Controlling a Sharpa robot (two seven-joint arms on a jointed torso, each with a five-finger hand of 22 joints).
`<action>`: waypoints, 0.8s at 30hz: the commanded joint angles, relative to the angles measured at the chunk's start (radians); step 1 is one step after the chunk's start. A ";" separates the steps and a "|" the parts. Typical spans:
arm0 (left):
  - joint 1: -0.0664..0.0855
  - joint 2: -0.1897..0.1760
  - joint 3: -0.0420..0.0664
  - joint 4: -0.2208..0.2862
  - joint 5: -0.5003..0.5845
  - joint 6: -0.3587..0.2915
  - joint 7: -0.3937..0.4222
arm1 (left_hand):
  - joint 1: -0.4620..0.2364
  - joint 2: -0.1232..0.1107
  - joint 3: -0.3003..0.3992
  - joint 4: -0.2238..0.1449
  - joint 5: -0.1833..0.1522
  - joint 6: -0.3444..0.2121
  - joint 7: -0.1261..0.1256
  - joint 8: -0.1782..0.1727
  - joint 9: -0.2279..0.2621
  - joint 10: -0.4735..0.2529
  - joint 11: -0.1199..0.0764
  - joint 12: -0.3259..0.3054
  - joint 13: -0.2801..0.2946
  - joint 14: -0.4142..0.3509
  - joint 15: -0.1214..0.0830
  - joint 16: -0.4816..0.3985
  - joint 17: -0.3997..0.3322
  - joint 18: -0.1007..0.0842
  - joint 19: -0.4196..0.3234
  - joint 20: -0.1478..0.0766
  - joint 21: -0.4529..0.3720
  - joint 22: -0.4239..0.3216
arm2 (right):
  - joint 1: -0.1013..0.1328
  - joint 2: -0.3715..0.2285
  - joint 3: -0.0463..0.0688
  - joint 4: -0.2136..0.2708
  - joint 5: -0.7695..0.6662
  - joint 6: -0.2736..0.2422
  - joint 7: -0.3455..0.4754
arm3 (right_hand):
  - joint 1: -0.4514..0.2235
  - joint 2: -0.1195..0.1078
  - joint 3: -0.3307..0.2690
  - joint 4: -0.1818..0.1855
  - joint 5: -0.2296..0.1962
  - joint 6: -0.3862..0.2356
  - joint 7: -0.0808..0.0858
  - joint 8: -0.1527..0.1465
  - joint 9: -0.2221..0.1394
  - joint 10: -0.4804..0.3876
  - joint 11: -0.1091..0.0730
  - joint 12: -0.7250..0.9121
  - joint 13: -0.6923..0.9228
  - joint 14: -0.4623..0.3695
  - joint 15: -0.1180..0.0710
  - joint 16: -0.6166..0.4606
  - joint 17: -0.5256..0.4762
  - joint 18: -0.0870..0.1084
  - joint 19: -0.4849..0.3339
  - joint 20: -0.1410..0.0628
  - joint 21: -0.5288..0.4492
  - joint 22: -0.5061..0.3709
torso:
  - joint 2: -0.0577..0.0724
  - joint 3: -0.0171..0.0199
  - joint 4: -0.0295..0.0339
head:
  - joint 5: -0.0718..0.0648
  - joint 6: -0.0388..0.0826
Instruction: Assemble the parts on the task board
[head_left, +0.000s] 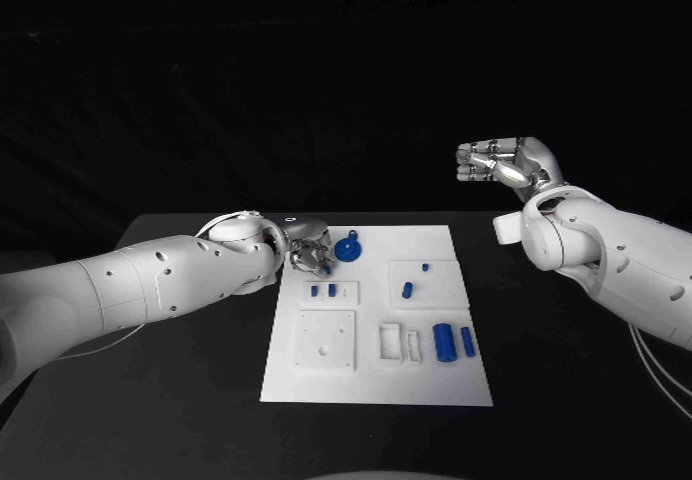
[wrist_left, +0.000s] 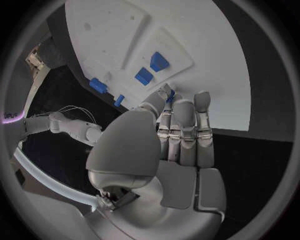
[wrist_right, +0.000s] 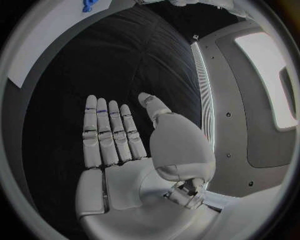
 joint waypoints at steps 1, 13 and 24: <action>-0.002 0.002 -0.002 0.002 -0.004 0.037 -0.002 | 0.005 0.008 -0.004 0.000 -0.001 -0.001 0.002 0.006 0.000 -0.005 0.001 0.004 0.002 0.002 0.001 0.004 -0.002 0.010 0.000 -0.001 -0.007 0.020 | 0.000 0.000 0.000 0.002 0.000 0.015 0.011 | -0.007 -0.005 0.006 -0.001 0.003 0.006 0.000 0.000 0.001 0.007 0.000 -0.005 -0.001 0.005 0.000 -0.004 -0.001 0.010 0.009 -0.001 0.003 -0.001 | 0.000 -0.0001 0.0001 | 0.000 -0.002; -0.002 0.002 -0.004 0.003 -0.005 0.040 0.000 | 0.007 0.008 -0.006 -0.002 0.001 0.002 0.002 0.005 0.000 -0.002 0.000 0.004 0.002 0.002 0.000 0.004 -0.002 0.009 -0.001 -0.002 -0.007 0.021 | 0.000 -0.001 0.000 0.002 0.000 0.014 0.012 | -0.009 -0.005 0.008 -0.004 0.003 0.007 0.000 0.000 0.001 0.008 -0.001 -0.005 -0.001 0.005 0.000 -0.004 -0.001 0.010 0.009 -0.001 0.003 -0.001 | 0.000 -0.0005 0.0006 | -0.001 -0.003; -0.002 0.006 -0.023 -0.005 -0.015 0.024 0.002 | 0.006 0.000 -0.001 -0.004 -0.001 -0.025 0.007 0.005 -0.003 -0.029 0.011 0.004 0.001 -0.002 0.008 0.004 -0.002 0.013 -0.003 0.004 -0.009 0.021 | 0.000 -0.001 0.000 0.001 0.000 0.015 0.011 | -0.009 -0.005 0.008 -0.004 0.003 0.007 0.000 0.000 0.001 0.008 -0.001 -0.005 -0.001 0.005 0.000 -0.004 -0.001 0.010 0.009 -0.001 0.003 -0.001 | 0.001 -0.0010 -0.0005 | 0.000 -0.002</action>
